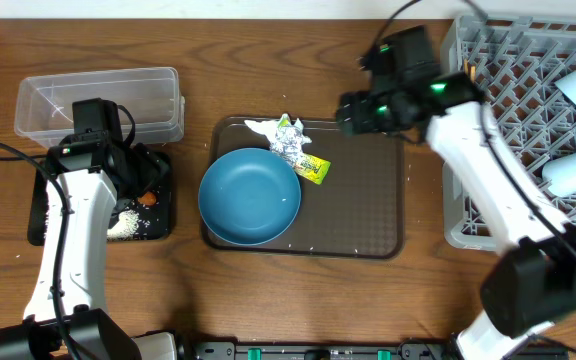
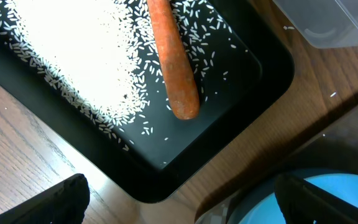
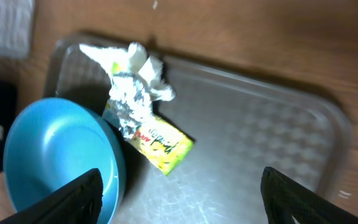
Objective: Sort waste into correct bins and load items into the dishwasher rack
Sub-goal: 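Move the right gripper over the rim of the teal-blue plate, then grasp the plate rim with the right gripper and lift it off the tray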
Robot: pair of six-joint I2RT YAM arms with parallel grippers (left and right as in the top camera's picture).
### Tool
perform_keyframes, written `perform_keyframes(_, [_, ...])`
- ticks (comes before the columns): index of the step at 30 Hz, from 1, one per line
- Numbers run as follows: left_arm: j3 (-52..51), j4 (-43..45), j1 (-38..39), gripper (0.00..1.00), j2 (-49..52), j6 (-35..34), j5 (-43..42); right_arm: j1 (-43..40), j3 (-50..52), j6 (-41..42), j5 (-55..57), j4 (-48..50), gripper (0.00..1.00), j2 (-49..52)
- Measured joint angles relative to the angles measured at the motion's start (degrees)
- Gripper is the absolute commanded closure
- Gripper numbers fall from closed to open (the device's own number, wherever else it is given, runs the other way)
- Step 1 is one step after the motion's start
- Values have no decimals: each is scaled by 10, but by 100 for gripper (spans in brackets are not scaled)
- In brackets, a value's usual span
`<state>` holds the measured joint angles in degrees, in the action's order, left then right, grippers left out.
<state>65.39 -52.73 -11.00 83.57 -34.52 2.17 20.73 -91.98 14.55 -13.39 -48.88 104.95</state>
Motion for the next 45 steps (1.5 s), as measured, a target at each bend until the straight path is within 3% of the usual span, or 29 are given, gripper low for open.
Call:
perform_keyframes(6, [0, 0, 0, 2, 0, 0, 0, 43, 0, 5, 6, 5, 17, 58])
perform_keyframes(16, [0, 0, 0, 2, 0, 0, 0, 90, 0, 16, -25, 0, 17, 65])
perform_keyframes(34, [0, 0, 0, 2, 0, 0, 0, 317, 0, 20, 14, 81, 14, 74])
perform_keyframes(41, [0, 0, 0, 2, 0, 0, 0, 373, 0, 20, 63, 86, 16, 129])
perform_keyframes(45, [0, 0, 0, 2, 0, 0, 0, 388, 0, 18, 81, 90, 27, 158])
